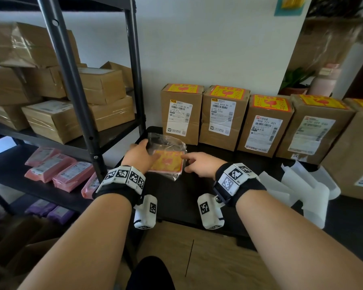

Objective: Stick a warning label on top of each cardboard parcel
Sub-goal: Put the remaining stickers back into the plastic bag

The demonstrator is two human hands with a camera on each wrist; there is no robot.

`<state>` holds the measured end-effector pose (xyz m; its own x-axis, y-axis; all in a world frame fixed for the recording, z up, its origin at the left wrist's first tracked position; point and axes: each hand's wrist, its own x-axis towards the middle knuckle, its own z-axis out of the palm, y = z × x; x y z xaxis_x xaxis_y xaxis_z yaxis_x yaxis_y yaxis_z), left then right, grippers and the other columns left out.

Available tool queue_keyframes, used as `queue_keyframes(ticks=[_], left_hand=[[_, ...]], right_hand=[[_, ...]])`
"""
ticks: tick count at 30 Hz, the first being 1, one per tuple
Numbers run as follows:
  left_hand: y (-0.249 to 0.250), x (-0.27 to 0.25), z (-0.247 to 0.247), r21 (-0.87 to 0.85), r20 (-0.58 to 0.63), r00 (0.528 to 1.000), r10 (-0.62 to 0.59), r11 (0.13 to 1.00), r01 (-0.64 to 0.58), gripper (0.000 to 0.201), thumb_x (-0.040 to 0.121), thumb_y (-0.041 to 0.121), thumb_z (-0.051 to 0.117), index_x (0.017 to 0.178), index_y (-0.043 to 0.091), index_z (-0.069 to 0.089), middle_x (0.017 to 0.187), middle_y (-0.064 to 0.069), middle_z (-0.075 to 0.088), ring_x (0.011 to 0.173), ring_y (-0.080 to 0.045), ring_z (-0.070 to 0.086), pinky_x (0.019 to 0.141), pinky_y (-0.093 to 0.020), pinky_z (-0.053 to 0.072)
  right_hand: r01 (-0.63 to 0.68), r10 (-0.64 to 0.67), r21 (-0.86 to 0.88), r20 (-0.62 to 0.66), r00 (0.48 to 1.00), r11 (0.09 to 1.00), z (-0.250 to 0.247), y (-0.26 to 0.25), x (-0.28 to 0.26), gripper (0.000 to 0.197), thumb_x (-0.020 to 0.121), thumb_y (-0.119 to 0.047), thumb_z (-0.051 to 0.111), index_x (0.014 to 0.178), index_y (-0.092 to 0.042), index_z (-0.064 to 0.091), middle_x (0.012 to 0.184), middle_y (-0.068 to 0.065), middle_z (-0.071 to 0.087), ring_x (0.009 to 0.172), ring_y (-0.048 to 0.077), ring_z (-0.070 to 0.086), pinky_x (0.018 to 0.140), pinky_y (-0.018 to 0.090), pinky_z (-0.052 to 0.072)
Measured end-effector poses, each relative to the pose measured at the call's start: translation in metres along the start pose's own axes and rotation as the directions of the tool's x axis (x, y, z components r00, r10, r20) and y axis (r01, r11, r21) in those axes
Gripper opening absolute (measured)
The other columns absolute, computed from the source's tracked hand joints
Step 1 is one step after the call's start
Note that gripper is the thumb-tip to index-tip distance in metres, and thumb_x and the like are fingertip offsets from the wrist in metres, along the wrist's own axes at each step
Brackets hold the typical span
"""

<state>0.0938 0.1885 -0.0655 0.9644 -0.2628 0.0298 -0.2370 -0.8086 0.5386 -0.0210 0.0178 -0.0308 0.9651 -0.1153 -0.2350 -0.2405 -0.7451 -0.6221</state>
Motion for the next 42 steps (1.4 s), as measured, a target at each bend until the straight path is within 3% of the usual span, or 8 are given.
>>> queue_keyframes(ticks=[3,7,12,15,17,22,29,42], left_hand=[[0.011,-0.007,-0.008,-0.155,-0.152,0.988,0.017,0.987,-0.041,0.073,0.079,0.062,0.048,0.141,0.024,0.040,0.133,-0.014,0.049,0.111,-0.034,0.057,0.092,-0.046,0.051],[0.030,-0.016,-0.018,-0.315,-0.267,0.964,-0.016,0.946,-0.072,0.064,0.093,0.049,0.049,0.144,0.013,0.036,0.140,-0.015,0.043,0.122,-0.034,0.050,0.097,-0.039,0.043],[0.057,-0.030,-0.020,-0.737,-0.117,0.993,-0.021,0.672,-0.072,0.065,0.093,0.067,0.026,0.130,0.020,0.050,0.108,-0.001,0.064,0.099,-0.023,0.064,0.094,-0.046,0.048],[0.073,-0.040,-0.014,-0.531,0.063,0.986,0.155,0.842,-0.099,0.038,0.101,0.048,0.033,0.115,0.024,0.059,0.117,-0.005,0.065,0.101,-0.017,0.061,0.093,-0.037,0.048],[0.083,-0.051,-0.003,-0.228,0.255,0.937,0.239,0.957,-0.182,0.034,0.104,0.031,0.035,0.130,0.021,0.056,0.136,-0.004,0.055,0.115,-0.018,0.054,0.096,-0.029,0.041],[0.091,-0.058,0.017,0.126,0.550,0.816,0.176,0.949,-0.290,0.041,0.102,0.021,0.042,0.143,0.030,0.046,0.151,0.000,0.040,0.134,-0.020,0.041,0.108,-0.028,0.031],[0.081,-0.045,0.021,0.199,0.562,0.820,0.110,0.944,-0.263,0.039,0.100,0.018,0.047,0.138,0.026,0.053,0.150,0.003,0.042,0.139,-0.019,0.036,0.113,-0.031,0.024],[0.138,-0.053,0.004,0.159,0.285,0.900,0.329,0.910,-0.383,0.033,0.100,0.019,0.042,0.124,0.009,0.062,0.128,-0.012,0.060,0.116,-0.026,0.056,0.097,-0.032,0.040]], right_hand=[[-0.008,0.028,0.157,-0.130,0.991,0.988,-0.004,0.004,-0.001,0.040,0.095,-0.009,0.055,0.135,-0.016,0.054,0.121,0.004,0.058,0.103,0.015,0.054,0.089,0.027,0.047],[-0.044,0.086,0.221,-0.187,0.979,0.974,-0.008,0.010,0.000,0.042,0.095,-0.011,0.058,0.137,-0.013,0.052,0.131,0.007,0.055,0.118,0.022,0.055,0.104,0.038,0.045],[-0.048,0.157,0.294,-0.357,0.921,0.955,-0.018,0.022,-0.003,0.038,0.094,-0.008,0.049,0.131,-0.015,0.056,0.123,0.008,0.060,0.111,0.025,0.059,0.099,0.043,0.050],[-0.032,0.200,0.323,-0.502,0.841,0.946,-0.028,0.029,-0.010,0.037,0.094,-0.007,0.043,0.126,-0.016,0.058,0.128,0.006,0.059,0.115,0.025,0.058,0.099,0.034,0.047],[-0.020,0.220,0.322,-0.600,0.769,0.947,-0.035,0.034,-0.017,0.036,0.096,-0.007,0.041,0.127,-0.015,0.057,0.130,0.005,0.057,0.118,0.024,0.055,0.093,0.029,0.043],[0.061,0.176,0.306,-0.689,0.703,0.950,-0.045,0.045,-0.028,0.030,0.101,-0.027,0.044,0.126,-0.017,0.056,0.128,0.007,0.057,0.103,0.022,0.059,0.084,0.030,0.045],[-0.103,0.128,0.095,-0.299,0.946,0.990,-0.030,0.046,-0.032,0.027,0.096,-0.021,0.058,0.111,-0.003,0.072,0.119,0.010,0.068,0.111,0.025,0.062,0.097,0.031,0.045],[-0.009,0.110,0.193,-0.521,0.846,0.981,-0.050,0.060,-0.046,0.025,0.097,-0.013,0.051,0.116,-0.012,0.067,0.122,0.006,0.064,0.112,0.021,0.058,0.089,0.027,0.041]])
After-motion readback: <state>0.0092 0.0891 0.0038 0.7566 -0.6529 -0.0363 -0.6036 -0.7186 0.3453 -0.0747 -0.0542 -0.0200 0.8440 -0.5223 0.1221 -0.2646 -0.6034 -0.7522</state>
